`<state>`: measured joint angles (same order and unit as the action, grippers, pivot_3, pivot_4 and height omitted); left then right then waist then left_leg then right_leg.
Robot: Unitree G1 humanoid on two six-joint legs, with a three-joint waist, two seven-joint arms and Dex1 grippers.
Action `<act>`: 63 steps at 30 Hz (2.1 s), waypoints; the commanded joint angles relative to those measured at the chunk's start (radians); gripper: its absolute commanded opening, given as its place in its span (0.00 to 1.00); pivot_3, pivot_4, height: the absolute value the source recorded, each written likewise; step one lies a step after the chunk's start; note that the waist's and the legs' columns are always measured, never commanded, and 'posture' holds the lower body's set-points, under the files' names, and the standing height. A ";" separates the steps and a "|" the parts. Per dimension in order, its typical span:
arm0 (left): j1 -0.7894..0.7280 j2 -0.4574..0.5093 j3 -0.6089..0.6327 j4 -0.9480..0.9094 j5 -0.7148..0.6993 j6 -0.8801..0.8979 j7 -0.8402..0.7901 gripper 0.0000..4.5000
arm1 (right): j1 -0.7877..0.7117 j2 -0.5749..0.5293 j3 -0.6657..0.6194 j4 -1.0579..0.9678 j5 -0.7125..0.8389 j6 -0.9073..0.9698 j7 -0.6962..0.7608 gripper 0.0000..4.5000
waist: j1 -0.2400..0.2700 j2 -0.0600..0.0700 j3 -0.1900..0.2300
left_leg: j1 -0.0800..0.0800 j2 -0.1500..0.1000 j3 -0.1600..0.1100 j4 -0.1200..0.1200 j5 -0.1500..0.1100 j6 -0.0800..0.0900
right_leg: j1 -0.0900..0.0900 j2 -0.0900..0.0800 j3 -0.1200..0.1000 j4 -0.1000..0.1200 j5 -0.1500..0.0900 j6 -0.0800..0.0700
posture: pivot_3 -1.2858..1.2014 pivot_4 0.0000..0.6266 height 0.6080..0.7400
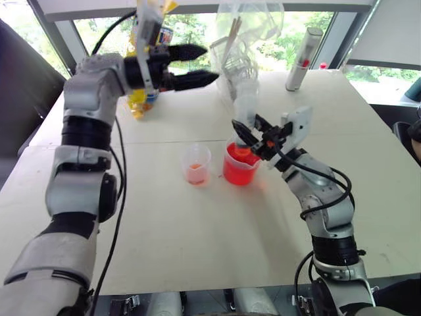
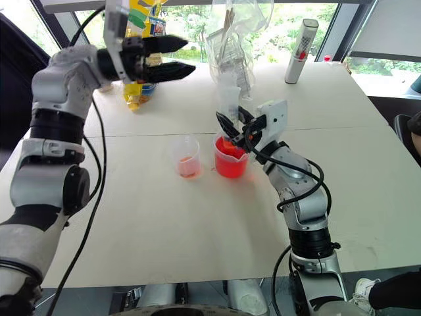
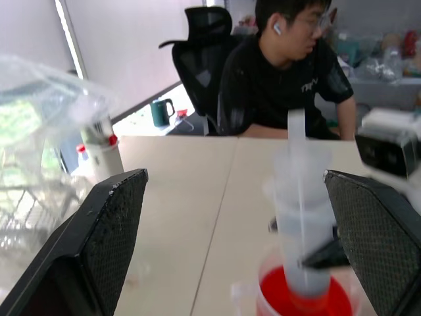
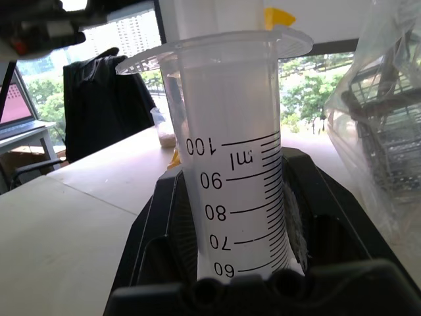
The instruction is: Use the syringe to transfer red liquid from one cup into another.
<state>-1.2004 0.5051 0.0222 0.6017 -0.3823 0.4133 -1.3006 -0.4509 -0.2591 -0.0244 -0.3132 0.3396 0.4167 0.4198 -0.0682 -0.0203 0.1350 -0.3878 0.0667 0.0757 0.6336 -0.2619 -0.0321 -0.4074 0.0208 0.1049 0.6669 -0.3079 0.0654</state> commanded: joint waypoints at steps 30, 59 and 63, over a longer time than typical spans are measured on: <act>0.049 0.201 0.076 -0.239 -0.111 0.184 -0.010 0.98 | -0.179 0.190 0.166 0.310 -0.006 -0.215 0.136 0.31 | -0.001 -0.001 0.000 | -0.001 0.000 -0.001 0.000 0.001 -0.002 | 0.000 -0.001 -0.002 0.001 0.000 0.000 | 0.52 0.24 0.99; 0.020 0.063 -0.003 -0.167 -0.051 0.120 0.025 0.20 | -0.147 0.203 0.179 0.329 -0.054 -0.222 0.143 0.31 | -0.001 0.000 0.000 | 0.000 0.000 -0.001 0.000 0.001 -0.002 | -0.001 0.000 -0.001 0.002 0.000 0.000 | 0.52 0.24 0.99; 0.030 0.071 -0.009 -0.184 -0.056 0.132 0.008 0.01 | -0.145 0.204 0.181 0.325 -0.055 -0.220 0.141 0.31 | -0.001 -0.001 0.000 | 0.000 0.000 0.000 0.000 0.001 -0.002 | -0.001 0.000 -0.001 0.002 0.000 0.000 | 0.52 0.24 0.99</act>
<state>-1.1572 0.5580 -0.0029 0.4408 -0.4420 0.5522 -1.3002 -0.5863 -0.0676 0.1500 0.0485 0.2775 0.2114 0.5494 -0.0696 -0.0209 0.1347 -0.3879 0.0665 0.0753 0.6335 -0.2606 -0.0345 -0.4082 0.0205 0.1042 0.6686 -0.3079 0.0653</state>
